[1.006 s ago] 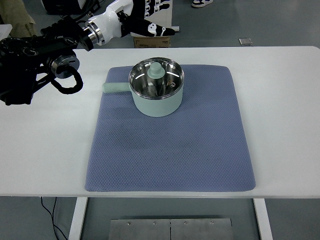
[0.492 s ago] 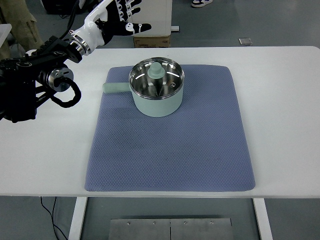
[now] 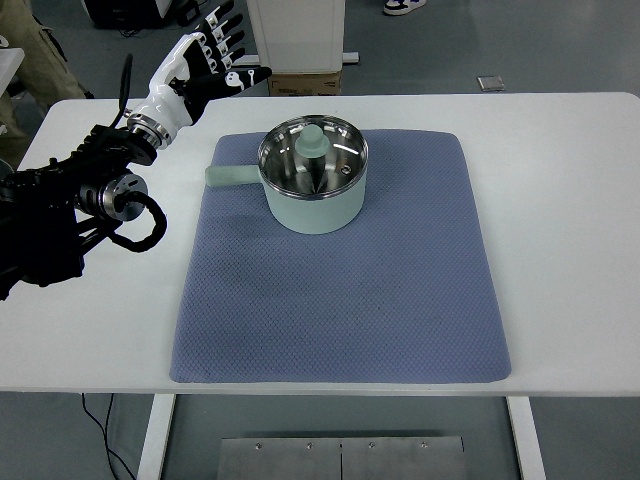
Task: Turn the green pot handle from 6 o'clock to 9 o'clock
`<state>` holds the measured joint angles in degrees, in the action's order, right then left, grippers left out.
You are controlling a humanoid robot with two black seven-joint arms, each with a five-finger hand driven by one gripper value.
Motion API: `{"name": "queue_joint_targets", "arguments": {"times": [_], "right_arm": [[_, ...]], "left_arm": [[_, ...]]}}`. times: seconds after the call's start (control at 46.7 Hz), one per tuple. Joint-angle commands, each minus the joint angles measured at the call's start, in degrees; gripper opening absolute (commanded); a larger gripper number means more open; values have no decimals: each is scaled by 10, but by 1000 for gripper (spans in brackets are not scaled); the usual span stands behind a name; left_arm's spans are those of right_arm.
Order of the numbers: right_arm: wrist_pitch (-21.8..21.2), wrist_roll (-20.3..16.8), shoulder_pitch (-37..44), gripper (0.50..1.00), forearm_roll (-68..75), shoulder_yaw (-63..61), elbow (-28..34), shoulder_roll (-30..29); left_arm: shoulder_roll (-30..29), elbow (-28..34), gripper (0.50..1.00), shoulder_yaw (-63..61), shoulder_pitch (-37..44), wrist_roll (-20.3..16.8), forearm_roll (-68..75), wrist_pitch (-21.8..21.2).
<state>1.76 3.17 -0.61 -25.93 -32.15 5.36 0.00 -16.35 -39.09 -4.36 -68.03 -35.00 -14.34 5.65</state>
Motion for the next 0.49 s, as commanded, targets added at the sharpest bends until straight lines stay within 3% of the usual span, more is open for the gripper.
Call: {"name": "queue_joint_targets", "arguments": {"times": [0.0, 0.471], "right_arm": [[-1, 0, 0, 1000, 0, 1, 0, 0], [-1, 0, 0, 1000, 0, 1, 0, 0]], "left_arm": [[0, 0, 1000, 7, 6, 0, 0, -5], [10, 23, 1000, 43, 37, 0, 0, -25]]}}
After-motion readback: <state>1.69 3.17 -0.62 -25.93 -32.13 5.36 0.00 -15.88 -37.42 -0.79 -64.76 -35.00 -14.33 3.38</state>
